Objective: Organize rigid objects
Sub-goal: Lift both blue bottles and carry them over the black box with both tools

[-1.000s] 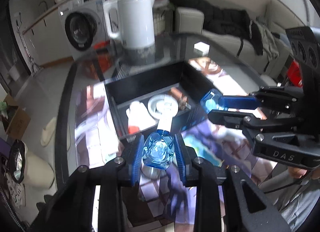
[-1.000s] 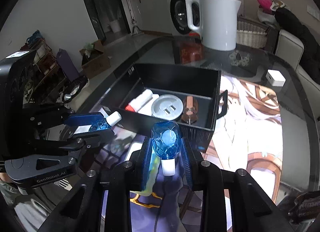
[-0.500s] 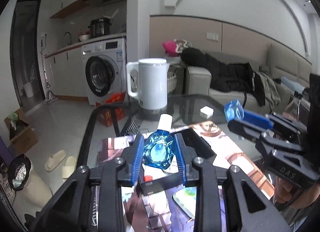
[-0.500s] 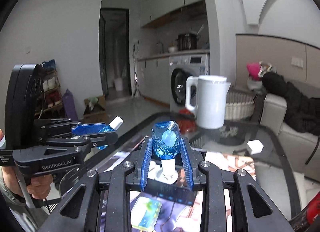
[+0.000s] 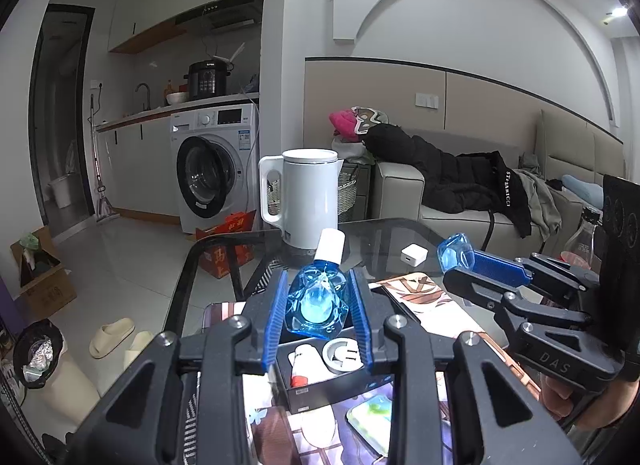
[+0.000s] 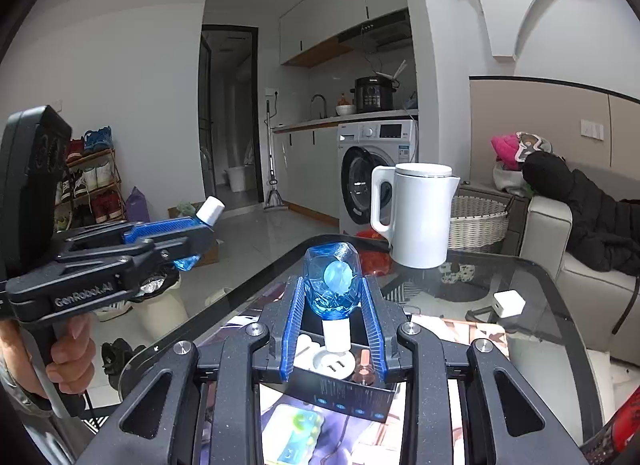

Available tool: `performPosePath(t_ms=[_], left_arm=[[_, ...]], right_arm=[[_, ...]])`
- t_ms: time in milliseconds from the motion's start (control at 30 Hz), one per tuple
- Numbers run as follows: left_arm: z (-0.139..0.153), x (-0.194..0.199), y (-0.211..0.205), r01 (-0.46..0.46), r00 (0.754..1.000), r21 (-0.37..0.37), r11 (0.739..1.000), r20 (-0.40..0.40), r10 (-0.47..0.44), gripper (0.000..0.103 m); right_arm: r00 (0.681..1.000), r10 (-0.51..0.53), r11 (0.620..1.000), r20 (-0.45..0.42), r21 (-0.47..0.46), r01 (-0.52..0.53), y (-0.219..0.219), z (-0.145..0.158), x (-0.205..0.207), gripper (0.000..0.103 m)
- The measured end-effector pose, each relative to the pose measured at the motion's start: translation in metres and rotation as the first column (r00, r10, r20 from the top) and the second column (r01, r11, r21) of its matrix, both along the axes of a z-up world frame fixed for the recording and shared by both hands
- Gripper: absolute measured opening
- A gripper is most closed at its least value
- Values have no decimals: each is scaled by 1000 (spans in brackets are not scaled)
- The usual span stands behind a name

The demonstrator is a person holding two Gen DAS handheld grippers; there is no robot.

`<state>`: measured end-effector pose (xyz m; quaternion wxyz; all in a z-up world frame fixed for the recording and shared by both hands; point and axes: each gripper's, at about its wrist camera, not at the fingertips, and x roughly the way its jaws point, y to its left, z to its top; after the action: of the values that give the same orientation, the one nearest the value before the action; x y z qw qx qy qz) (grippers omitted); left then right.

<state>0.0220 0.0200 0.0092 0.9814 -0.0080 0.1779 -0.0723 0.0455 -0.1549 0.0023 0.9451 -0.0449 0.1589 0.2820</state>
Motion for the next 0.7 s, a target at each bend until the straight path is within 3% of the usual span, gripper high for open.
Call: performPosePath(t_ms=[267,700], left_arm=[[-1,28,3,-21,1000,-22,1000,-11,20,29],[-2,60,8,-64,998,-109,992,-26,61,29]], right_arm=[[999,-7,1000,37,-10,7,10,5,18,30],[999,-42,999,-1,2,42,25,-1,66,30]])
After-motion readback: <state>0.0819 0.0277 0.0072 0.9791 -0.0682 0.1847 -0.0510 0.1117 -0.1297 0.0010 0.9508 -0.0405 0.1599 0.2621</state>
